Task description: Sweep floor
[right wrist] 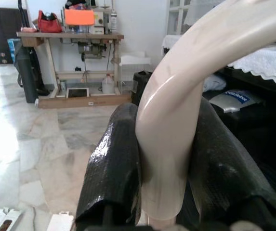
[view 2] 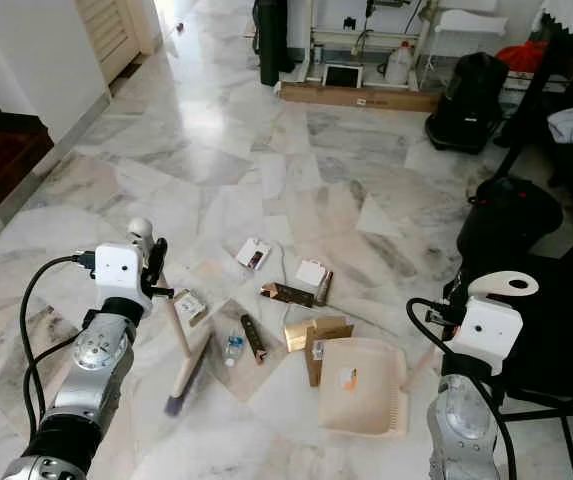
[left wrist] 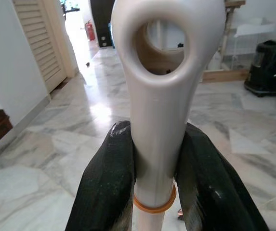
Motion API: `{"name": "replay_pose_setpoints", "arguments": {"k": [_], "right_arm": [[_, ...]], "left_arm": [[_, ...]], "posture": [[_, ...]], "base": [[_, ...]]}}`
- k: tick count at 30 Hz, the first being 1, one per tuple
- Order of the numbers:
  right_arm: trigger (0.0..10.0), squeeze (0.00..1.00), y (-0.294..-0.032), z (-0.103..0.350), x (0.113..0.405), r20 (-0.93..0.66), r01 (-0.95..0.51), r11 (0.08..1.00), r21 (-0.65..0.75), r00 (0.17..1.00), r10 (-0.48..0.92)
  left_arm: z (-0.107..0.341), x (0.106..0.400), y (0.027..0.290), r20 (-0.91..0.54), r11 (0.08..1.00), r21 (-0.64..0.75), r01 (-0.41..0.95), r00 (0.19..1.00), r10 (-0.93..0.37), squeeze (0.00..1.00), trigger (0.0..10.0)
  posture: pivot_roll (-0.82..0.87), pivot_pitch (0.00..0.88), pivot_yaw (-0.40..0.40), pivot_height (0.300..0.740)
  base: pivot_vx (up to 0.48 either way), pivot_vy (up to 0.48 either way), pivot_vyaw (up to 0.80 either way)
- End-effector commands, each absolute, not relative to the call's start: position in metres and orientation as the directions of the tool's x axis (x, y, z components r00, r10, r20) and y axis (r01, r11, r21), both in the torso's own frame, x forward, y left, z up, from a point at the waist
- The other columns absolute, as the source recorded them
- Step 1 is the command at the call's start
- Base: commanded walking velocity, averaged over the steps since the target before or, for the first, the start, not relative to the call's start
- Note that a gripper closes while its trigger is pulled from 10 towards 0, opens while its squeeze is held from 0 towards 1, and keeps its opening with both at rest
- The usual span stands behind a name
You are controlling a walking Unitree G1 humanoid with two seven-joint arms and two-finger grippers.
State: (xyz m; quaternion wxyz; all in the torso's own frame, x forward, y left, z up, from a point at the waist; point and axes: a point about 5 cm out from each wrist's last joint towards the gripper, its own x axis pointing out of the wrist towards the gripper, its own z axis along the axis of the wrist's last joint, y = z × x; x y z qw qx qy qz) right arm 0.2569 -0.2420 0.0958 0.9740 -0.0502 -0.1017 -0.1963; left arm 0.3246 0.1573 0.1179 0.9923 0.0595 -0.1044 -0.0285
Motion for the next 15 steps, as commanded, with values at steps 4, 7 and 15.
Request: {"name": "replay_pose_setpoints", "arguments": {"k": [4, 7, 15], "right_arm": [[10.0, 0.0, -0.2431, 0.1163, 0.2599, 0.311, 0.386, 0.922, -0.031, 0.88, -0.358], [10.0, 0.0, -0.2444, 0.116, 0.2595, 0.308, 0.386, 0.922, -0.021, 0.88, -0.362], [10.0, 0.0, -0.2431, 0.1131, 0.2603, 0.296, 0.379, 0.925, -0.029, 0.887, -0.354]], "left_arm": [[0.1439, 0.3294, 0.1543, 0.322, 0.993, 0.117, 0.029, 0.945, -0.065, 0.0, 10.0], [0.1437, 0.3289, 0.154, 0.321, 0.993, 0.117, 0.03, 0.945, -0.067, 0.0, 10.0], [0.1462, 0.3306, 0.1518, 0.329, 0.993, 0.108, 0.038, 0.942, -0.072, 0.0, 10.0]], "posture": [[0.02, 0.092, 0.001, 0.74], [0.03, 0.089, 0.003, 0.74], [0.03, 0.079, 0.005, 0.74]], "base": [[0.256, 0.0, 0.0], [0.291, 0.0, -0.67], [0.292, 0.0, -0.75]]}}
